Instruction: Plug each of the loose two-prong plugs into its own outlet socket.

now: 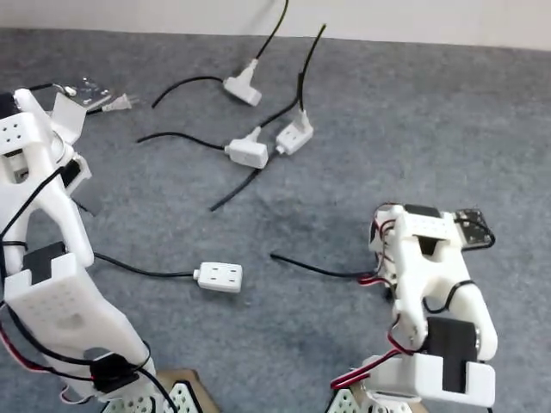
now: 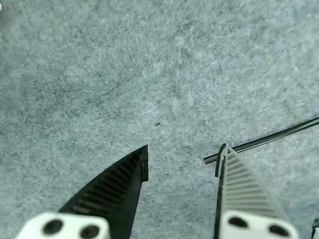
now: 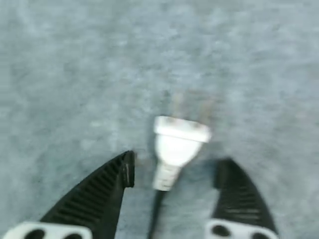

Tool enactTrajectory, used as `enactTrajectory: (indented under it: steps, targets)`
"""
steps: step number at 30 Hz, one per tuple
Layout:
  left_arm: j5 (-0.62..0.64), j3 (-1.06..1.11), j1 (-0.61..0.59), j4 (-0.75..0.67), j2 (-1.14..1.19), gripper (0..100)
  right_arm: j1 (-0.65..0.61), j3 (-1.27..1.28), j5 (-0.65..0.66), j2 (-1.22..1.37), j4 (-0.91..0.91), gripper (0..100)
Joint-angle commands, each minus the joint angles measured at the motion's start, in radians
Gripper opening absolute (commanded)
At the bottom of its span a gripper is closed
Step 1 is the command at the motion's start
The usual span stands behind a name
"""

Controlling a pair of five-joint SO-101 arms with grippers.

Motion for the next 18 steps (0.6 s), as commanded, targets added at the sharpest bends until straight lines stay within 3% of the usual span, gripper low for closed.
enactTrajectory:
  steps: [1,9,18]
  targets:
    - [-0.011,-0.036,-0.015,0.018,-0.008,24,-0.001,-0.051,-0.005,0.016,-0.028,0.5]
    - [-0.026,-0.036,-0.008,0.018,-0.002,24,-0.062,-0.091,-0.005,0.008,-0.005,1.0]
    - [-0.077,-0.035,-0.008,0.015,0.002,24,-0.062,-0.361,-0.012,0.008,0.38,0.8]
